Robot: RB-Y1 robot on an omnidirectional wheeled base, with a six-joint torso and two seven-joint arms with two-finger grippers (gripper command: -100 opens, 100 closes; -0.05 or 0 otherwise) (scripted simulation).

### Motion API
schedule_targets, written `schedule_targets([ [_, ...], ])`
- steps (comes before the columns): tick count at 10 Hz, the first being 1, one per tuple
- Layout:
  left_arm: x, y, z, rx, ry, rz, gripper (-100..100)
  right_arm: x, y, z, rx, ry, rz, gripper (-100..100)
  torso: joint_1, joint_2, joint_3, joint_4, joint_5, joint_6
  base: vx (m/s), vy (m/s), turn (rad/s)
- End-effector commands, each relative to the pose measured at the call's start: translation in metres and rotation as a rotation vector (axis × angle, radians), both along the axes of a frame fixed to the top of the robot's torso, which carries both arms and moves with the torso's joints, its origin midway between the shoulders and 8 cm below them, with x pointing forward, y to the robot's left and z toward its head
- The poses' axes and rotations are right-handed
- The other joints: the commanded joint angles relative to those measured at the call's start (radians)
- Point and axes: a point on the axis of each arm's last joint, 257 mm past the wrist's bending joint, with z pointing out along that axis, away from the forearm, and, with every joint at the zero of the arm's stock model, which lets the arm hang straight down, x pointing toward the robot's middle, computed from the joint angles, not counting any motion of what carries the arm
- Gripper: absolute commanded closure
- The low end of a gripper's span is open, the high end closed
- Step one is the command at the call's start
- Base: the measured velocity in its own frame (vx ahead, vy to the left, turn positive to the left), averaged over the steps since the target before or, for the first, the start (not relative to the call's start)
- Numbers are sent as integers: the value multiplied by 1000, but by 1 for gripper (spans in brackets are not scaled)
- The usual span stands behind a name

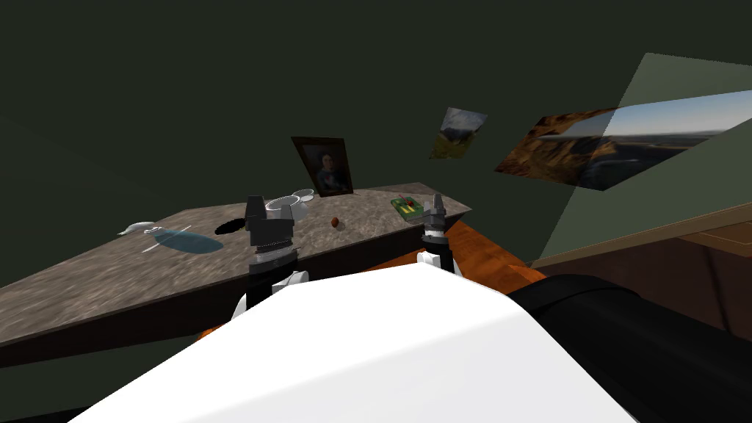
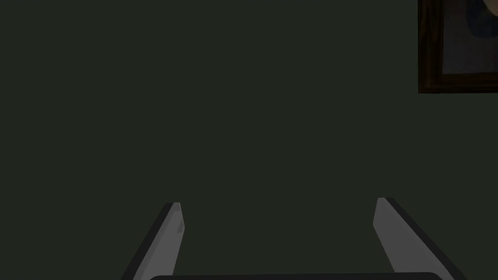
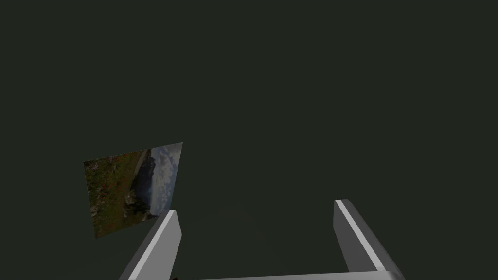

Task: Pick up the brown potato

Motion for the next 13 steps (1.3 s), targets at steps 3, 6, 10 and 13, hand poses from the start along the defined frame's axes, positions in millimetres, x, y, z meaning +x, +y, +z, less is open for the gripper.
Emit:
schedule_targets([
  [3, 33, -18, -14, 40, 58, -69, -100, 0, 0, 0, 0, 0, 0, 0, 6, 1, 0, 0, 1, 0, -17, 78, 17],
  [6, 59, -29, -26, 56, 107, -103, -100, 0, 0, 0, 0, 0, 0, 0, 5, 1, 1, 0, 1, 0, -26, 81, 5],
  [10, 92, -43, -36, 77, 157, -137, -100, 0, 0, 0, 0, 0, 0, 0, 5, 1, 1, 0, 1, 0, -22, 75, 0],
  [13, 127, -53, -57, 103, 241, -157, -100, 0, 0, 0, 0, 0, 0, 0, 4, 1, 1, 0, 1, 0, -21, 74, -2],
])
